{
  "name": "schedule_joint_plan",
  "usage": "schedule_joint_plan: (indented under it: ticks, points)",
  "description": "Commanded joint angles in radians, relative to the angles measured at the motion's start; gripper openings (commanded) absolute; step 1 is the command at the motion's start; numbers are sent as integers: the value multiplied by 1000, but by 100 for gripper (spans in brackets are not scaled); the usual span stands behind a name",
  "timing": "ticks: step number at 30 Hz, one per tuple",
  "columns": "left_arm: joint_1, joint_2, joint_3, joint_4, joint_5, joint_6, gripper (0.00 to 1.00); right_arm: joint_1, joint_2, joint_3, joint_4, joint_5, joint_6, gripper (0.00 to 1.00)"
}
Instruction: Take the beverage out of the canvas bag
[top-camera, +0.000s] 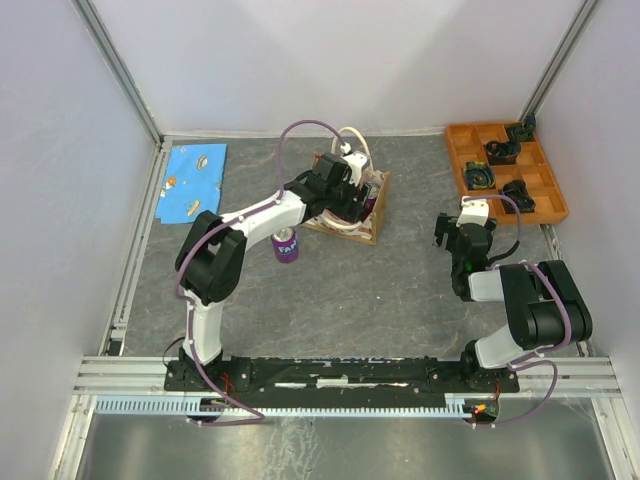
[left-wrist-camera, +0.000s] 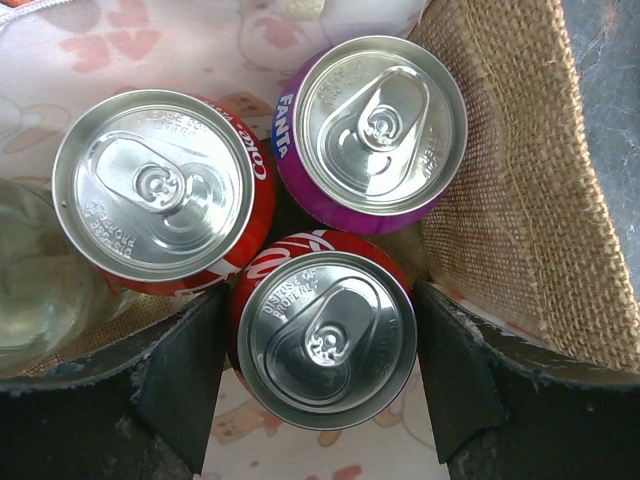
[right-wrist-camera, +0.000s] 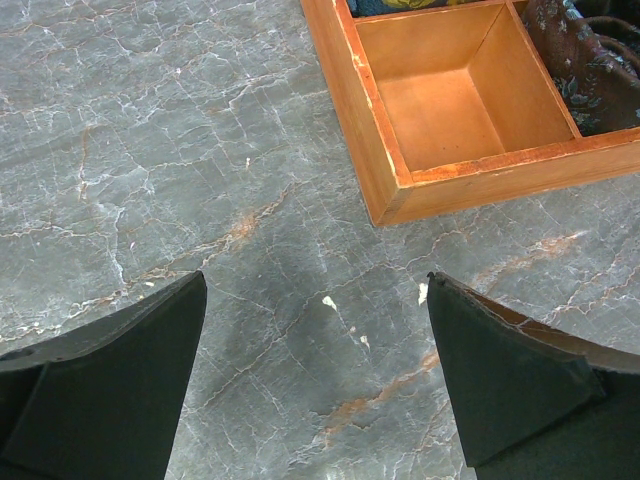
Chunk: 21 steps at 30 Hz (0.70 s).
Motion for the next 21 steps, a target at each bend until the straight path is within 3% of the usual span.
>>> schedule_joint_plan:
  ticks: [1, 4, 7, 10, 12, 13, 21]
  points:
    - [-15, 48, 25, 28, -2, -24, 76, -3, -13, 16, 32, 7, 6, 99]
    - [-13, 59, 20, 52, -5, -24, 65, -4, -12, 17, 32, 7, 6, 99]
    - [-11, 68, 16, 65, -9, -24, 48, -3, -13, 16, 32, 7, 6, 99]
    - [-11, 68, 11, 62, -10, -25, 28, -4, -12, 17, 32, 7, 6, 99]
    - [-10, 61, 8, 52, -10, -24, 8, -3, -13, 15, 32, 6, 6, 99]
    - [-11, 56, 5, 49, -11, -21, 4, -3, -13, 16, 32, 7, 6, 99]
    - [-10, -39, 75, 5, 16, 37, 3, -4, -12, 15, 32, 7, 6, 99]
